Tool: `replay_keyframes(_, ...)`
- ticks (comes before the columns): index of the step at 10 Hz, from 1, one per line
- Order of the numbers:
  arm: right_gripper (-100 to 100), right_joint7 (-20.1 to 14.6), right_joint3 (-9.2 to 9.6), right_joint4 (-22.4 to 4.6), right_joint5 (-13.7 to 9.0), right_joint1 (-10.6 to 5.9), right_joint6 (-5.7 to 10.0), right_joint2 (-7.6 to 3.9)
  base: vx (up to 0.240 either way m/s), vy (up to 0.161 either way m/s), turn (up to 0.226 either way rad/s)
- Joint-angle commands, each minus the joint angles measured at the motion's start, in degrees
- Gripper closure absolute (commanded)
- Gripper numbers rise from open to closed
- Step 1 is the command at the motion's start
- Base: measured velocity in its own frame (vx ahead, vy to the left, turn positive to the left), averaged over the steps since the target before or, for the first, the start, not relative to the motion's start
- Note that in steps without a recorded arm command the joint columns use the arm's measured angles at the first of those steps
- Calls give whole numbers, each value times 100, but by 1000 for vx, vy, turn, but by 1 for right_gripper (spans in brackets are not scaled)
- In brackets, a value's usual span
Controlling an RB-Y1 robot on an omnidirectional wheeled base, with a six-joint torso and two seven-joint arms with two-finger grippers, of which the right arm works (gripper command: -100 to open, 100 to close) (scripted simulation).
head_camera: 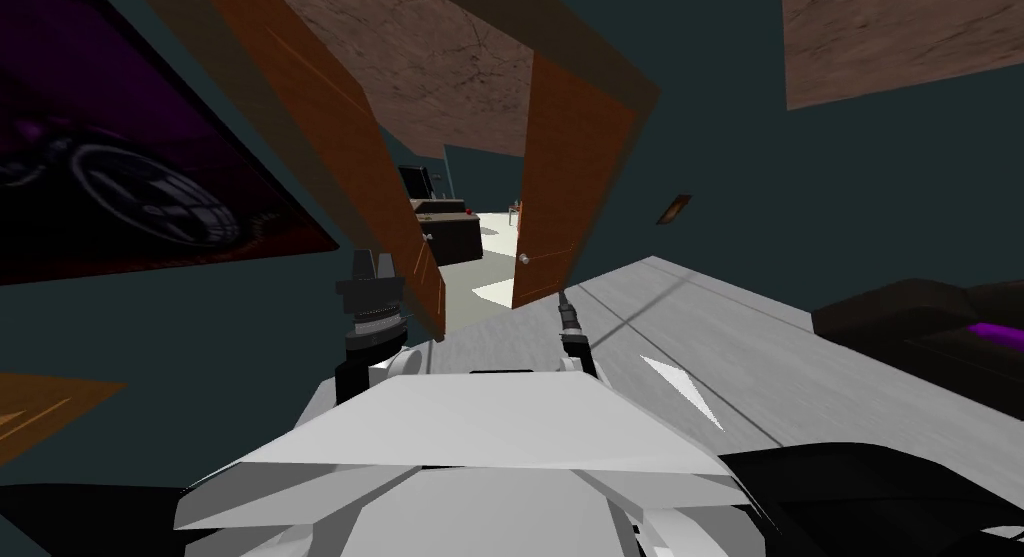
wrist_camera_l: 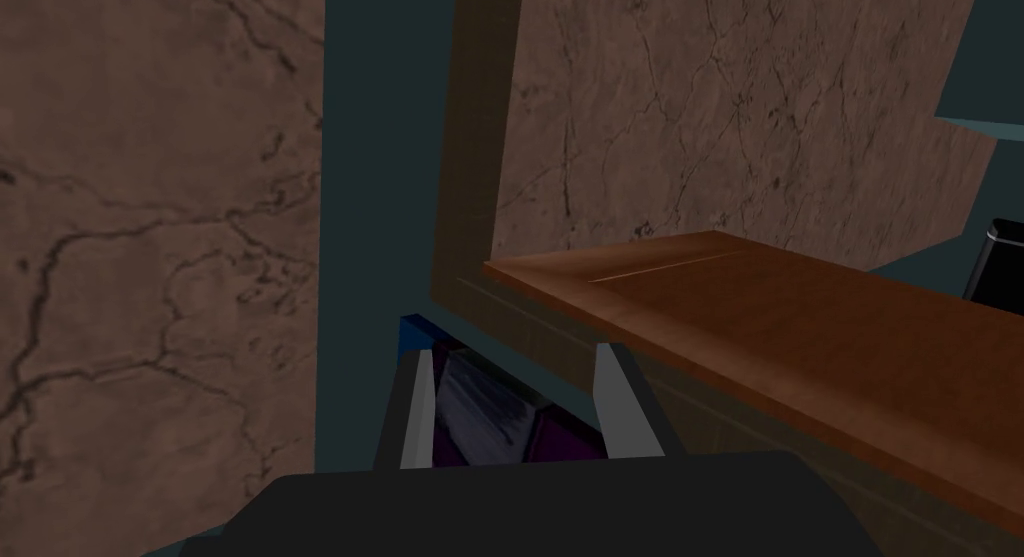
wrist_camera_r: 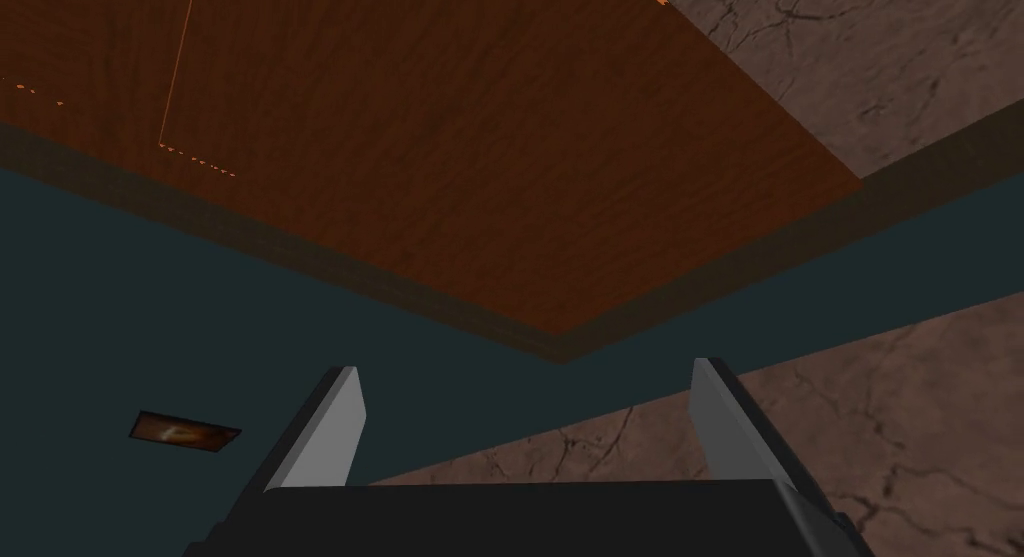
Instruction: Push the door open
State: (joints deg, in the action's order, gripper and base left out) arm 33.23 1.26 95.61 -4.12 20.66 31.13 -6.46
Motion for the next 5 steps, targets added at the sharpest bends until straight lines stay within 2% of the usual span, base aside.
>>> replay_keyframes(1,-100,246,-9,-183,-18,-66,45,-16,82,-42,129)
replay_keyframes(5,-100,808,-23,-625,-58,-200,174,-49,84,-50,146)
